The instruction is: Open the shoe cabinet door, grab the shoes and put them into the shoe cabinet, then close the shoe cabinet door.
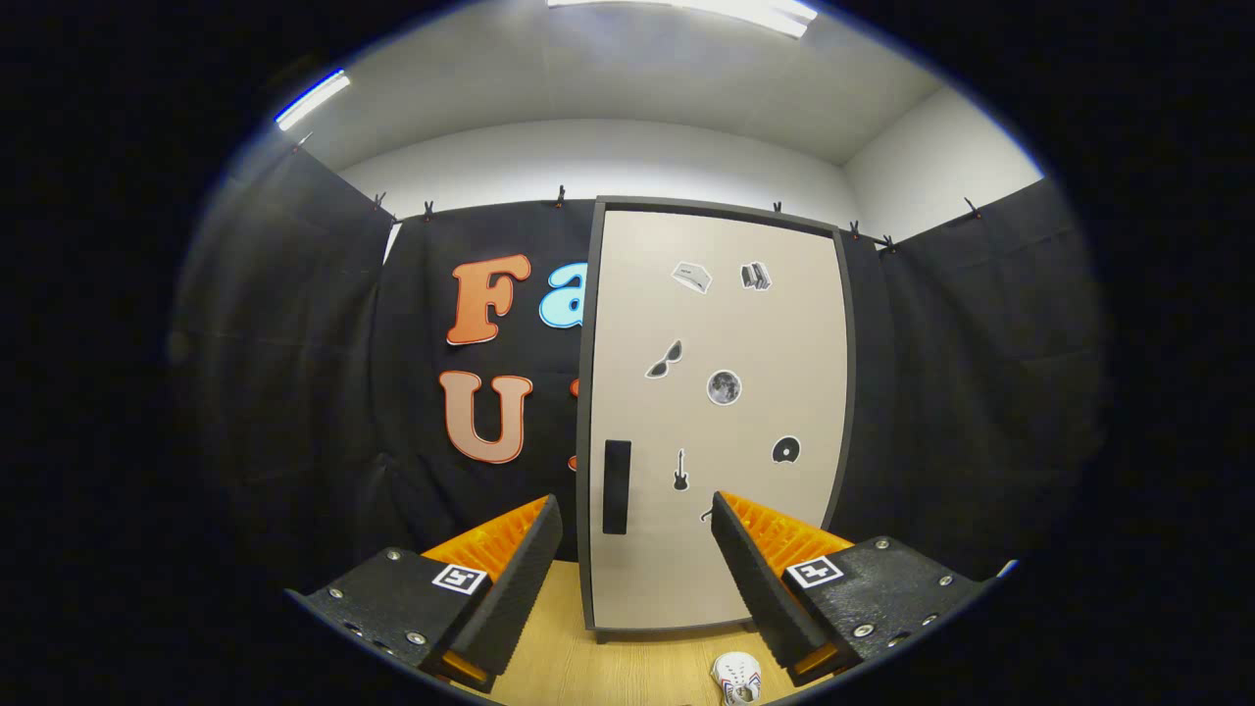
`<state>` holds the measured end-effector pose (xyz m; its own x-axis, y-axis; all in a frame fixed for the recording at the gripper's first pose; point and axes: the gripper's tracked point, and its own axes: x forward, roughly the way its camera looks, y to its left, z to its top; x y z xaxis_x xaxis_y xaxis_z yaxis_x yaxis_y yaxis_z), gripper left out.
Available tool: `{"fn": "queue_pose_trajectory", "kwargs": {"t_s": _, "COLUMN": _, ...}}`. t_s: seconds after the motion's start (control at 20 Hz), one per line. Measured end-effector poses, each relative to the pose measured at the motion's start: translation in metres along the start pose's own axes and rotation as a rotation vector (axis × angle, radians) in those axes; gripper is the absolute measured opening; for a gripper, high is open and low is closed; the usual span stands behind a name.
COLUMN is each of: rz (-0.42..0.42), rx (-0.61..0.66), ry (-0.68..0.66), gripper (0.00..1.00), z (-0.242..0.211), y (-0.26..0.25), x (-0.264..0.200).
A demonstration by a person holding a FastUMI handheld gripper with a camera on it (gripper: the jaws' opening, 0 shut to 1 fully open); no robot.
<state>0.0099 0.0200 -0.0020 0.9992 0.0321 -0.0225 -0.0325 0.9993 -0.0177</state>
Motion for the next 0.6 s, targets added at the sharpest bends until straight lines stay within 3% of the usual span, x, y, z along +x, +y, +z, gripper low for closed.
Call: {"fn": "queue_pose_trajectory", "kwargs": {"t_s": 0.6, "rz": 0.012, "rx": -0.022, "ry": -0.019, "gripper": 0.95, "z": 0.0083, "y": 0.0089, "x": 0.0033}}
